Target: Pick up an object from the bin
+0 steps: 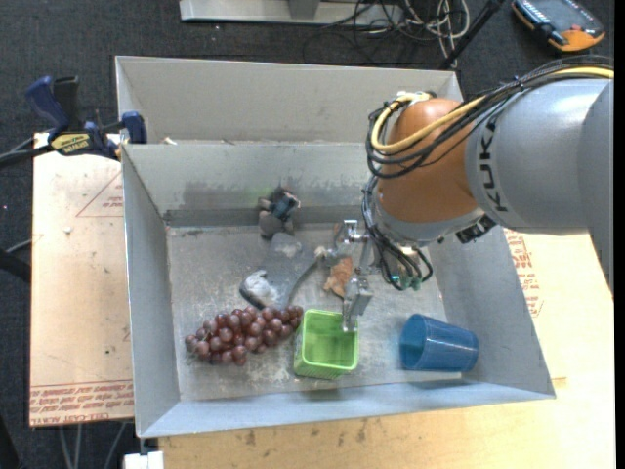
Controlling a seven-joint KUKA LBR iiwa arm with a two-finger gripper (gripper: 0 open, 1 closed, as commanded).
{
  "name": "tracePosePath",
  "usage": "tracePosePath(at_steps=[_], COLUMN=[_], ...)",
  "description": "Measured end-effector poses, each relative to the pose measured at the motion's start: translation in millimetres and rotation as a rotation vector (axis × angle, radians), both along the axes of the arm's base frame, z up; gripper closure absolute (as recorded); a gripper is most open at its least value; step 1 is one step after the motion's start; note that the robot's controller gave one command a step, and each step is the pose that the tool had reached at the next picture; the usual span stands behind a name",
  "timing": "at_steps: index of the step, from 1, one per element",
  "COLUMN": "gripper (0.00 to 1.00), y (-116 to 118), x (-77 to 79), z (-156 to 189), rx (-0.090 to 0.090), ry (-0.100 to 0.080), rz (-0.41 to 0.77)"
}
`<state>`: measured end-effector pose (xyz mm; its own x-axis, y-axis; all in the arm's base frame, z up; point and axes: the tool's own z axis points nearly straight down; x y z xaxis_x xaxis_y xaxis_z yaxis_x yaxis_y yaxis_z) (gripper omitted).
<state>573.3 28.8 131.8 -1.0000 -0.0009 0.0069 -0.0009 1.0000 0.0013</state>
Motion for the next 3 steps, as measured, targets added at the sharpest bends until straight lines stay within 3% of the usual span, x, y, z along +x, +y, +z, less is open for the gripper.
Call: tracePosePath(at_steps=[1,2,3], gripper=[0.0,1.0,1.0], y=[-0.1,-26.0,-26.0], x=[1.8,48.0,48.0], z=[4.4,-46.1,-46.2], rx=[0.0,0.01,0.01], ry=[-0.007,-0.015,-0.015], rz=[0.0,-0.084,-0.084])
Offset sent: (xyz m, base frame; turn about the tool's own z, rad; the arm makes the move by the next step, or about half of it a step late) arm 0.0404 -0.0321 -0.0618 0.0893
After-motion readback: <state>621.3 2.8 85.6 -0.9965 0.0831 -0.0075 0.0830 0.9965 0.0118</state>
